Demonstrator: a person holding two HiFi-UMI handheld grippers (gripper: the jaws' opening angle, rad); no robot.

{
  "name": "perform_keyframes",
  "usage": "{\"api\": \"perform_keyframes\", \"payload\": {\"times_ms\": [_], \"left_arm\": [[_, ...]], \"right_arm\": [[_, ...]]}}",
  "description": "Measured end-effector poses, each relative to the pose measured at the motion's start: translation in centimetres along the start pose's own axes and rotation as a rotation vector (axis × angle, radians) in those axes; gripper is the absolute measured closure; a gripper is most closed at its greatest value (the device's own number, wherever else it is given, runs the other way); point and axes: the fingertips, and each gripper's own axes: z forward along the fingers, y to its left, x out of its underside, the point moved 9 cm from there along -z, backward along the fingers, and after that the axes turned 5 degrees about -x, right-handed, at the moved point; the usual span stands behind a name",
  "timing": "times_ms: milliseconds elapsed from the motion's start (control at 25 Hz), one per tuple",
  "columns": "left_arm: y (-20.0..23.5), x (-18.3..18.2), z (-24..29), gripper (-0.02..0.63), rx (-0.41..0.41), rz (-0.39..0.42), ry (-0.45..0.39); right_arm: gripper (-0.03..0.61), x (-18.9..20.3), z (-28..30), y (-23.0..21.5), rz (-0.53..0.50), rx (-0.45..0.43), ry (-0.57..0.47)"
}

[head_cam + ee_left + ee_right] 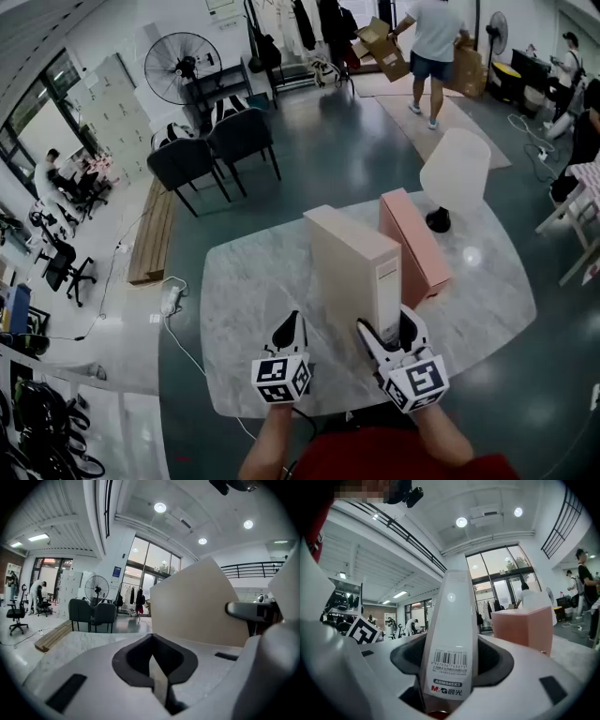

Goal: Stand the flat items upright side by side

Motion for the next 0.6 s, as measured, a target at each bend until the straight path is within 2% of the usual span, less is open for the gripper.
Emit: {"api": "perform_keyframes", "payload": {"times_ms": [320,600], "left_arm": [[-2.0,0.2,0.4,0.611,0.049,0.003,-0.009],[-3.8,0.4,0.4,0.611,0.048,0.001,-0.014]], "right_arm": [[0.304,0.2,-3.0,0.4,-0.013,0.037,0.009],[0.302,1.2,-3.7,-0.4,-0.067,0.119,-0.009]]}}
